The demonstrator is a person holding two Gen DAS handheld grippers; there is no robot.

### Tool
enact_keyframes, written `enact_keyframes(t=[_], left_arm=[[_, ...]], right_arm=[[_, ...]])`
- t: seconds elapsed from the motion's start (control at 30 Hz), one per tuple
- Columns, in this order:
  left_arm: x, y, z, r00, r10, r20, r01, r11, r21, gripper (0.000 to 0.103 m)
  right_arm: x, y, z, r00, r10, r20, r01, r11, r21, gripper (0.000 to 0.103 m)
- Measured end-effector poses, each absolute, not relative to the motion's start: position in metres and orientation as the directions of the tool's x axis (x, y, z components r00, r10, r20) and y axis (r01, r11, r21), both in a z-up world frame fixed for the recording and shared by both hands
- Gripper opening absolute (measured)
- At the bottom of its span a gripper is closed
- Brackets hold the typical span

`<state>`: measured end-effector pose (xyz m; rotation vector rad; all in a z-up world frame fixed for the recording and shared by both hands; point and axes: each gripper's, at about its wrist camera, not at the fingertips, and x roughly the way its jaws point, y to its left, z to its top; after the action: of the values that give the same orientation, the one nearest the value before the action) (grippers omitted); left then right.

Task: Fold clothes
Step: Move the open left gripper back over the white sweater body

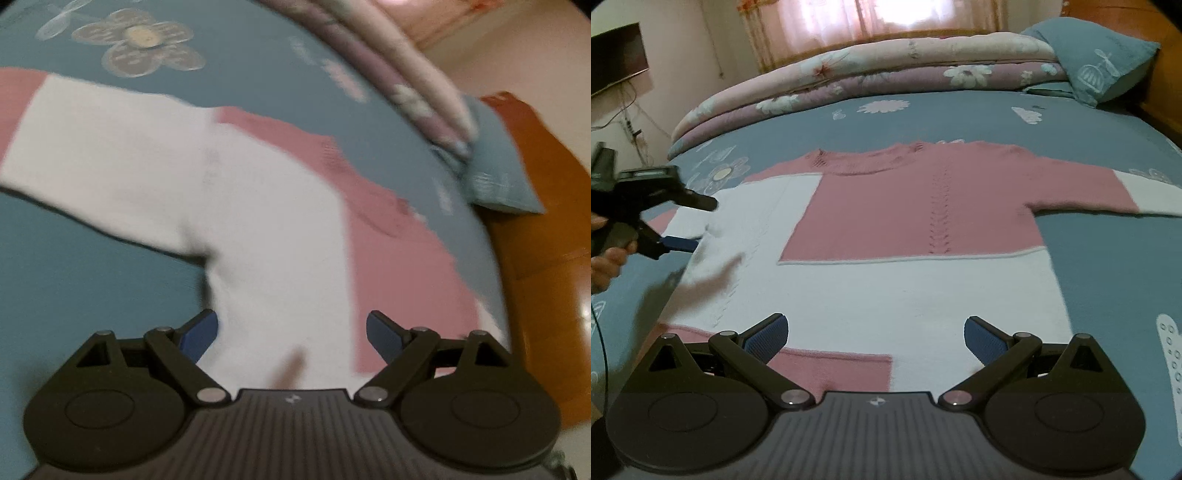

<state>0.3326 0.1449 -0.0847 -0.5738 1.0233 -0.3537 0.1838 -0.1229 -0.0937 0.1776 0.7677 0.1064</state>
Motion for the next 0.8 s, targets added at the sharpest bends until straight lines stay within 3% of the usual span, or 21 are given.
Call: enact_keyframes(t=[0.17, 0.37, 0.43, 0.6, 0.8], left_arm=[[0.301, 0.089, -0.067, 0.428, -0.591, -0.683, 0.128, 0.788, -0.602, 0.091], [0.283, 0.038, -0.089, 0.435, -0.519, -0.735, 0.155, 0.848, -0.507, 0.091], [0.28, 0.036, -0.106, 0.408, -0.512, -0.756, 0.143, 0.854, -0.501, 0.091], [0.266, 0.05, -0.11, 0.452, -0.549, -0.703, 0.19, 0.83, -0.525, 0.093], [0.27, 0.067, -0.11, 0.479, -0.549, -0.685, 0.169, 0.824, -0.541, 0.093]], right_arm=[[0.173, -0.131, -0.086, 0.724, 0.163, -0.67, -0.005, 0.973, 0.231, 0.103], [0.158, -0.14, -0.08, 0.732, 0.112, -0.672, 0.025, 0.981, 0.19, 0.103], [0.155, -0.145, -0.082, 0.736, 0.093, -0.67, 0.042, 0.982, 0.183, 0.103], [0.163, -0.164, -0.092, 0.756, 0.101, -0.647, 0.082, 0.966, 0.246, 0.103], [0.189, -0.17, -0.119, 0.756, 0.214, -0.618, 0.062, 0.918, 0.393, 0.103]])
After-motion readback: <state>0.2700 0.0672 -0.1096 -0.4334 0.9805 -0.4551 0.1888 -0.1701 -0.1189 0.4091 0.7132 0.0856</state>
